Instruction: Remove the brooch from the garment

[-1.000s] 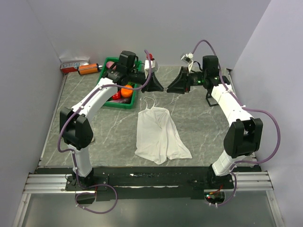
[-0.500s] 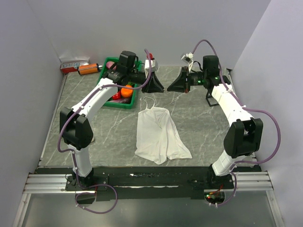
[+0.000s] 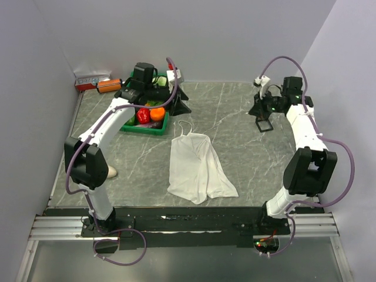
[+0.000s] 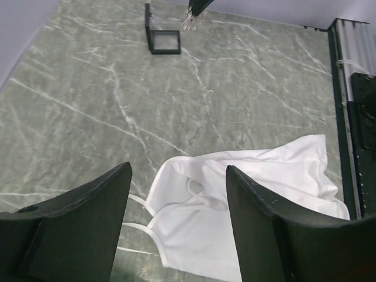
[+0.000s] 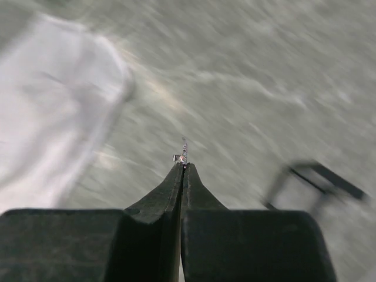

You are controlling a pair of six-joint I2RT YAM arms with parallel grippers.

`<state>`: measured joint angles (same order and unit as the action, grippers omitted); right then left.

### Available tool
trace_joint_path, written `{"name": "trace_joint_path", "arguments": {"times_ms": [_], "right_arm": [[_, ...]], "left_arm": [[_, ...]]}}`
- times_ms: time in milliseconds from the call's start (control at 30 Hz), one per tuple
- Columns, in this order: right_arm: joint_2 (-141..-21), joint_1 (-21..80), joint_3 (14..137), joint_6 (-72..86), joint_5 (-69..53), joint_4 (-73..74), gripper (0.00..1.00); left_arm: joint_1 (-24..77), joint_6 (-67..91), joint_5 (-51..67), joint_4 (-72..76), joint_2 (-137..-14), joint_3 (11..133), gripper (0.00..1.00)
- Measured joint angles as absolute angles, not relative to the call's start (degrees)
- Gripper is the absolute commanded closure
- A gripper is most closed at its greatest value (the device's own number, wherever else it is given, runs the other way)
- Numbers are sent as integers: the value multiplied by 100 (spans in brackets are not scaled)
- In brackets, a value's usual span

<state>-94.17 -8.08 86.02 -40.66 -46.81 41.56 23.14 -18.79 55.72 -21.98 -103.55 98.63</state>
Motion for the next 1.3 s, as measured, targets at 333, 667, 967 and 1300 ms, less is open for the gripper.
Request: {"name": "trace_joint_path", "arguments": {"times_ms": [333,667,967,1300], "right_arm": [[-9898,-1208,8558,-5269,-2322,3603,100],[-10665,-1227,8646,-5638,-1479,3535,100],[-10748,-1225,8621,-5754,-1096,3050,100],[-11054,-1212,8475,-5857,-902,2729,99]], "left_arm": [[2333,-2067,5179,-2265,-10178,9769,31],[2333,-2209,4974,-2462,-10171,9607,31],[2333,-2303,4895,-2493,-10171,9568,30],[2333,-2324,4807,-2495,-10173,9568,30]]}}
